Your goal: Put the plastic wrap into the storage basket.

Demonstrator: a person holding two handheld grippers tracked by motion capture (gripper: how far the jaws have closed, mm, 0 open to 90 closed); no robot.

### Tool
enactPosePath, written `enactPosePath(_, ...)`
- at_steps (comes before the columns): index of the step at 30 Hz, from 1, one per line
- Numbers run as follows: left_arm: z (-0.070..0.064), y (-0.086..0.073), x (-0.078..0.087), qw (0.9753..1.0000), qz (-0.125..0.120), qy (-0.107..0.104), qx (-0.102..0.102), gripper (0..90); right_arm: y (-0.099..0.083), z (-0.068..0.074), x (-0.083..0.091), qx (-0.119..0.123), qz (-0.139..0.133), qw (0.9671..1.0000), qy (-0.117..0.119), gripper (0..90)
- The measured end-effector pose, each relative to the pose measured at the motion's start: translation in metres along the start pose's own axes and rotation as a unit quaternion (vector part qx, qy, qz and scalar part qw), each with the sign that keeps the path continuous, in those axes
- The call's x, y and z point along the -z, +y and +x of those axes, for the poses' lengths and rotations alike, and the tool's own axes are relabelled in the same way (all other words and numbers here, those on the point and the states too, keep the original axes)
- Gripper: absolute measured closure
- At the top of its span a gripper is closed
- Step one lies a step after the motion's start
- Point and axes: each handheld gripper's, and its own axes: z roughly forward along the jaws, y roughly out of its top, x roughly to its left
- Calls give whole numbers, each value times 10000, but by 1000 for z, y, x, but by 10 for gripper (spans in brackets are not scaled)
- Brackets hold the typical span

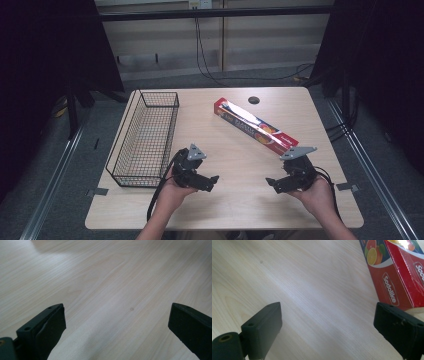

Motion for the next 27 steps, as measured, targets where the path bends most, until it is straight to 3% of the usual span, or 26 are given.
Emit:
enactPosePath(1, 1, 0, 1, 10000, 19, 76, 9, 3, 1, 1, 0, -62, 9, 10000, 33, 80)
enactPosePath(7, 3, -2, 1, 10000, 44, -20, -21, 0, 12, 0, -6, 0, 72, 10000, 21, 79)
enactPosePath(10, 2, -2, 2, 10000, -2, -33, 59, 0, 19, 1, -8, -31, 108, 9999, 28, 82)
enactPosePath(16, 3, -3, 0, 10000, 47, -81, 23, 0, 37, -4, -11, -6, 134, 9999, -84, 81)
enactPosePath(22, 3, -3, 0, 9999, 40, -78, 79, 0, 53, -9, -15, -183, 122, 9997, -120, 80)
enactPosePath(27, 3, -4, -1, 9999, 85, -107, 55, 0, 63, -10, -19, -117, 156, 9997, -176, 83)
